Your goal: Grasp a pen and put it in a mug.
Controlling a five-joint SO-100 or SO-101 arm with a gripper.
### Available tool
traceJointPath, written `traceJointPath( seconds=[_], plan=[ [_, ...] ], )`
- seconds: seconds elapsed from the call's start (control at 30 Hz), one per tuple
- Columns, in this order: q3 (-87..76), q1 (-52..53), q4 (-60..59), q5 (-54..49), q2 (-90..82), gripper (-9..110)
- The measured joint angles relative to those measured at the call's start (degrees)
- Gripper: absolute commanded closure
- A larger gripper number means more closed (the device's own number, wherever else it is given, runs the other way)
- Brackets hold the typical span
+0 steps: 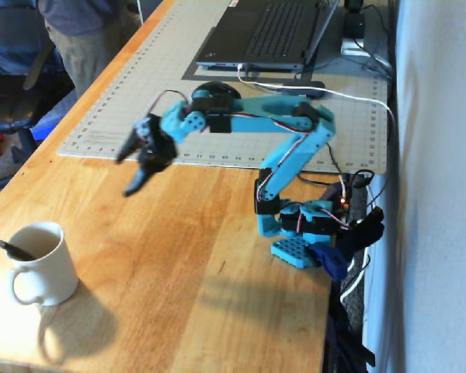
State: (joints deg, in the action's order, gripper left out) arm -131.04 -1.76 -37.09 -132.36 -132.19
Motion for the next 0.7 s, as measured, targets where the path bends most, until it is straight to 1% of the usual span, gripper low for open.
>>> traceJointPath(
  seconds=[0.17,0.27,0.33,0.43,0.5,0.57,0.7],
  plan=[
    [-9.0,4.6,-9.0,-11.8,-13.4,72],
    [-12.8,6.1,-12.2,-18.0,-19.7,72],
    [-14.6,6.2,-13.2,-20.0,-22.6,72],
    [-15.0,6.5,-13.4,-19.8,-25.8,72],
    [-15.0,6.9,-13.4,-16.3,-28.1,72],
    [-15.0,7.1,-13.4,-10.1,-30.7,72],
    [-15.0,7.1,-13.4,9.1,-35.1,73]
  ],
)
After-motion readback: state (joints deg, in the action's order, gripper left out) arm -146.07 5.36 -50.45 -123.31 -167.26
